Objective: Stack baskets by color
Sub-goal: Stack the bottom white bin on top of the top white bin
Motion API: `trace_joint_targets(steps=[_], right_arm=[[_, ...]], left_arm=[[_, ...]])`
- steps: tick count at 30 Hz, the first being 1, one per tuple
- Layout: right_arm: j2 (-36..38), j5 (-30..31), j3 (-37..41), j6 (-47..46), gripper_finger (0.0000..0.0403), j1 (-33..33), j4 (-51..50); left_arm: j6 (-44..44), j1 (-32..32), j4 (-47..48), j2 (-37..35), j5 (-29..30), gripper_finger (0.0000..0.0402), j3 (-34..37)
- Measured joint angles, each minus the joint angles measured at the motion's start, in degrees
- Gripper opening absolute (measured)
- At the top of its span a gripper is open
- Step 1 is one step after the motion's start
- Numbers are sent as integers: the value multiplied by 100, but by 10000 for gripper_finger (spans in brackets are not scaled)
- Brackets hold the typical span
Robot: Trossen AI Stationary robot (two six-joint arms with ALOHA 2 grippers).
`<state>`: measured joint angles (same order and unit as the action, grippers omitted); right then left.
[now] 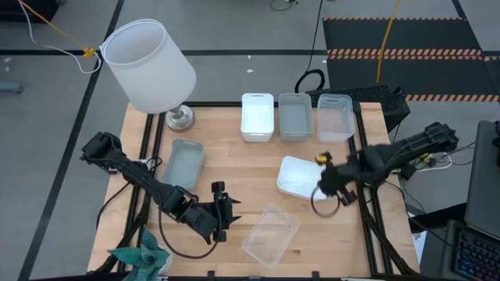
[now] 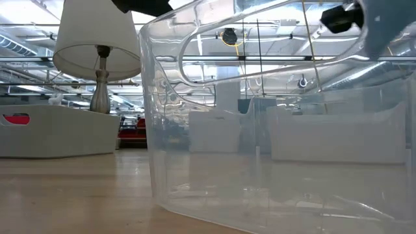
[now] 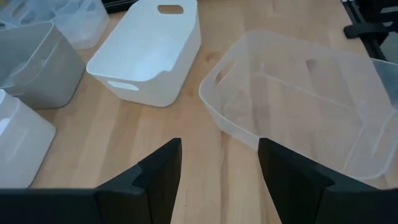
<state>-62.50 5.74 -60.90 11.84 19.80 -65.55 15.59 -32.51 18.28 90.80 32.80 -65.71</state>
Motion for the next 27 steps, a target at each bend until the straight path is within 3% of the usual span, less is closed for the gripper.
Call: trace_joint_targets(steps=[6,17,27], right_arm=[[-368,-1,0,-681,35,748,-524],[-607,20,669,-141,113,882,-29],[-612,22,1161,520,88,882,600]], left_arm=[[-54,38,-150,-2,5,214,2],[-290,39,-229,-2,13,214,0],[-485,115,-227,-2,11,214,0]])
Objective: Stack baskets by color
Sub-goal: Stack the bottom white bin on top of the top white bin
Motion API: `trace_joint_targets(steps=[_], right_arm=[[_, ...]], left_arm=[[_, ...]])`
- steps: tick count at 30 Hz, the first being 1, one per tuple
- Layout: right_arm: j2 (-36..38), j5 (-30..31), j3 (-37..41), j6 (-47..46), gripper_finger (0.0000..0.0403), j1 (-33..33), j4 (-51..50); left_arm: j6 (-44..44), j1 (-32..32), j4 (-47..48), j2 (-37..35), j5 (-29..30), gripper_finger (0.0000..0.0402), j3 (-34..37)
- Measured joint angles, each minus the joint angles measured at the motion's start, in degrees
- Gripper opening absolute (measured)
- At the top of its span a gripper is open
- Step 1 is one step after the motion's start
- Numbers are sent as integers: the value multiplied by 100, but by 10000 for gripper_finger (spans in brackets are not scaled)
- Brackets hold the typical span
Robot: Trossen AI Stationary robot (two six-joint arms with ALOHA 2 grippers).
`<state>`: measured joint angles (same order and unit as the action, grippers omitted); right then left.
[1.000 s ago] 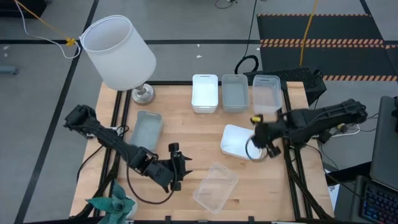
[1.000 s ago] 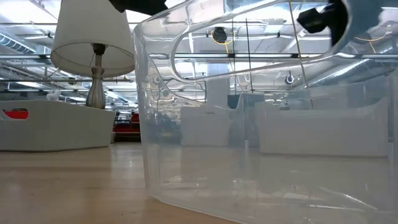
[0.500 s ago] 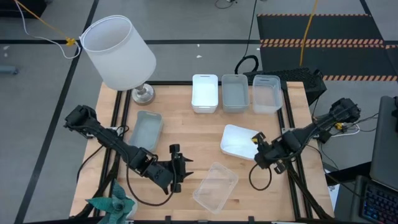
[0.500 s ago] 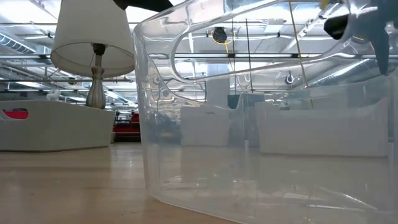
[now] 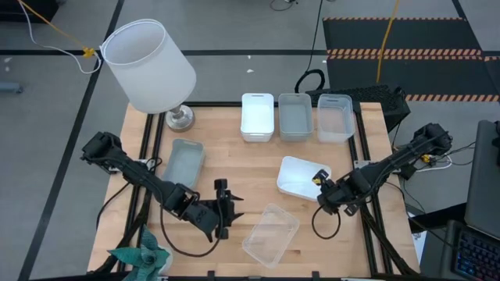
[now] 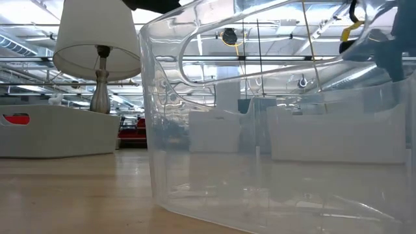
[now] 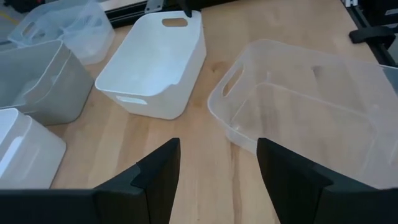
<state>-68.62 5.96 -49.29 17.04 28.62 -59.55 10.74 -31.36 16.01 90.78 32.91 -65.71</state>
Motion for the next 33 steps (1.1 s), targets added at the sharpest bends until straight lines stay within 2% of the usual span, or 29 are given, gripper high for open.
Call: trace_joint_targets(steps=[14,22,28,33], right_arm=[[9,-7,254,79,7,0,363],[0,-3,264,-79,3,0,994],[0,302,78,-1014,2,1,1411],[0,511,-268,-1658,2,0,1561]], left_arm=[[35,-6,0,0,-4,214,0],[54,-6,0,0,-2,214,0],[144,-5,-149,0,337,214,0],[-25,88,-567,-2,359,214,0]])
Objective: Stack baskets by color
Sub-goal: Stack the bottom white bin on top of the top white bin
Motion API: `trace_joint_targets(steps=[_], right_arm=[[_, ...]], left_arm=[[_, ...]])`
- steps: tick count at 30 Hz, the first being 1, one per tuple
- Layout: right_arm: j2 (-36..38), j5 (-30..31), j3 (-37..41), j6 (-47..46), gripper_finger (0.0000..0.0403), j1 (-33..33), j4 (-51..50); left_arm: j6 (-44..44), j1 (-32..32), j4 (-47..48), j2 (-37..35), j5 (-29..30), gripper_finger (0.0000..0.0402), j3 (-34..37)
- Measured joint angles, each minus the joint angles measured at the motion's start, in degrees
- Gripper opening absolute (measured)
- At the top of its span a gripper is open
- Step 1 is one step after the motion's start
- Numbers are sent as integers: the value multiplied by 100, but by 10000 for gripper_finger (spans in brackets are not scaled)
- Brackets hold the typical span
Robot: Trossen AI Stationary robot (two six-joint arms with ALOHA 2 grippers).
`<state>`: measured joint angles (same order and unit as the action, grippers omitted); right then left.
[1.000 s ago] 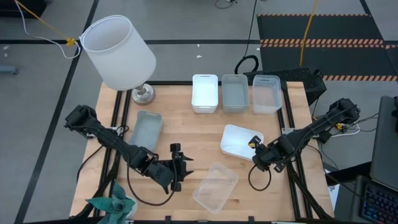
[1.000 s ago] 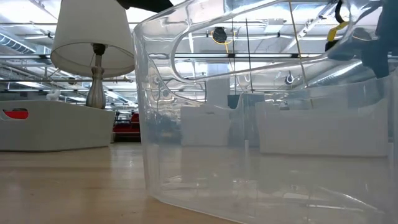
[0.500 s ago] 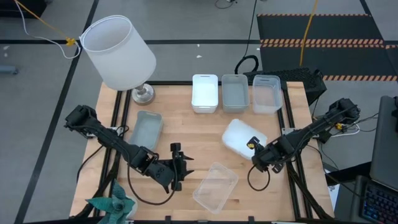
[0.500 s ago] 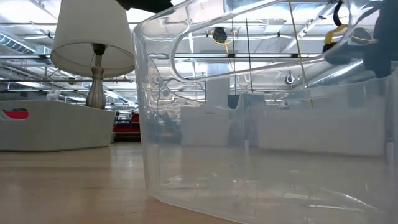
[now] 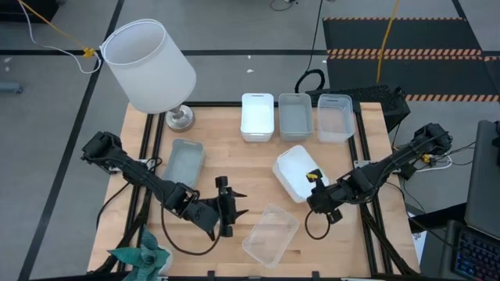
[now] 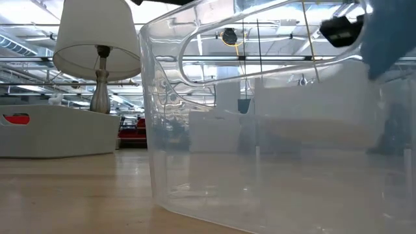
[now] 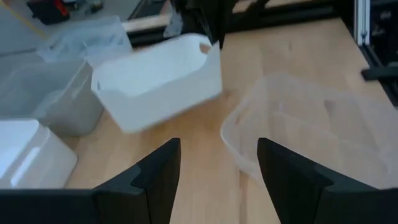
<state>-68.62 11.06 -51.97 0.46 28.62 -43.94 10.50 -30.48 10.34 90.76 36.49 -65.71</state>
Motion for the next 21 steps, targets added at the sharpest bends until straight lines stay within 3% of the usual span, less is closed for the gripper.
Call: trace_joint_targets(steps=[9,15,21], right_arm=[[0,990,-544,-5,2,-42,654],[0,1182,-805,15,2,-295,1524],[0,1174,-841,99,2,-676,2271]], left_arm=[[-829,317,-457,0,4,214,-313],[-1659,533,-355,-2,-210,216,-820],[-2100,697,14,-4,-247,276,-1213]])
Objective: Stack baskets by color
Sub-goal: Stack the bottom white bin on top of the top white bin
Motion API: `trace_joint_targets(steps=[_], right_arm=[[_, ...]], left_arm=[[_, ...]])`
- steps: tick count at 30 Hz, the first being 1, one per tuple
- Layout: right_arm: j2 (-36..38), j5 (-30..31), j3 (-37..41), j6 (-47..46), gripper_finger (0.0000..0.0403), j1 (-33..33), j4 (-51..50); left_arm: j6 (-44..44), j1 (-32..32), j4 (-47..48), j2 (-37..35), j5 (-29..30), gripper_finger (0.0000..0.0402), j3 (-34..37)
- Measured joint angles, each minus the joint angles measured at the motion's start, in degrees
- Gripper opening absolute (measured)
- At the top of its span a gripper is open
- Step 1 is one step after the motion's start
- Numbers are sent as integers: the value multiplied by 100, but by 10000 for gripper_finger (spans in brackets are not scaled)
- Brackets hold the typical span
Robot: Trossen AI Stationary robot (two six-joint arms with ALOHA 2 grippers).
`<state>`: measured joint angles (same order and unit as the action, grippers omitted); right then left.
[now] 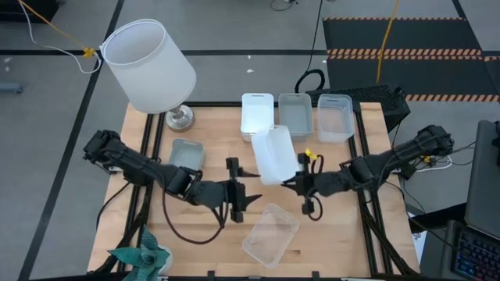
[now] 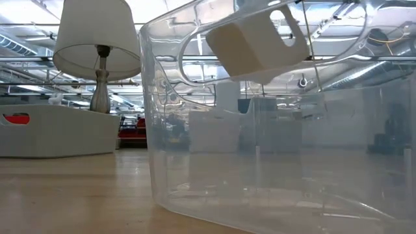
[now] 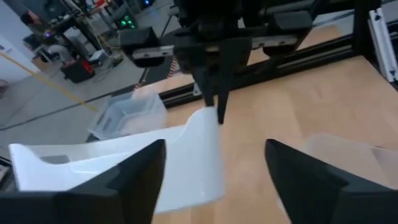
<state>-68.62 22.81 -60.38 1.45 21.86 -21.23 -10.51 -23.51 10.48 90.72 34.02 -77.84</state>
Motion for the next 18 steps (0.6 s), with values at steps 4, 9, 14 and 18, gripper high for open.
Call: trace_joint_targets(steps=[4,9,14,18], right_arm=[[0,-10,56,-23,2,-190,99],[-2,-170,236,117,2,-246,293],[-141,-649,261,159,2,-328,392],[-236,-881,259,466,2,-343,412]], left_arm=[[-58,171,-2,0,-42,327,-28],[-114,418,118,226,-250,334,-22],[-362,562,-112,546,-570,305,-22],[-459,638,-255,667,-608,285,-18]])
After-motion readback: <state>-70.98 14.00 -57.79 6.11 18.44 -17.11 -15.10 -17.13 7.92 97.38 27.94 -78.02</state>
